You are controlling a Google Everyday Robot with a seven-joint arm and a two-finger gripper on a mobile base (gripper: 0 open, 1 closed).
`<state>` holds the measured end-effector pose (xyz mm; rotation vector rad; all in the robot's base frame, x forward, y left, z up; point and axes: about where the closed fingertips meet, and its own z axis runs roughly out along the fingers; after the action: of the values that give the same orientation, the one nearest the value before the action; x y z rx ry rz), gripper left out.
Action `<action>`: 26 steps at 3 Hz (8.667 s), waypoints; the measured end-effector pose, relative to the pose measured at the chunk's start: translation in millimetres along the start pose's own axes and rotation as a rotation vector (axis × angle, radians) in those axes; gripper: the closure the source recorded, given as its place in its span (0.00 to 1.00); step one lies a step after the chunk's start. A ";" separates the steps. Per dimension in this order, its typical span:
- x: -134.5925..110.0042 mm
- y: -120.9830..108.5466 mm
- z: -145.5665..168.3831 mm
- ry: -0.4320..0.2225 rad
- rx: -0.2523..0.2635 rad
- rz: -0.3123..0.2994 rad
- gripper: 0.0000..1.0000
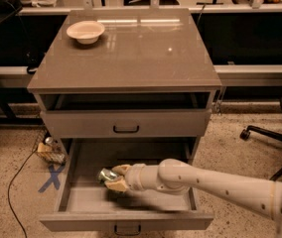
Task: Pick green can from middle drawer and place on counter
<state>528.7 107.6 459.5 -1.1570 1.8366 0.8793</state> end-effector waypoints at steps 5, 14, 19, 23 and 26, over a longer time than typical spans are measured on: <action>-100.9 44.6 -168.2 -0.193 0.060 -0.291 1.00; -320.2 -7.9 -385.9 -0.241 0.334 -0.492 1.00; -445.4 -147.5 -330.0 -0.171 0.397 -0.400 1.00; -444.3 -179.4 -228.7 -0.097 0.300 -0.356 1.00; -428.9 -182.2 -201.3 -0.083 0.268 -0.325 0.58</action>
Offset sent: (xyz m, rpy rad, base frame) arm 0.0060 -0.0371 0.0464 0.0780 -0.0781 0.0153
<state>769.0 39.0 901.3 -1.1841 1.5839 0.4732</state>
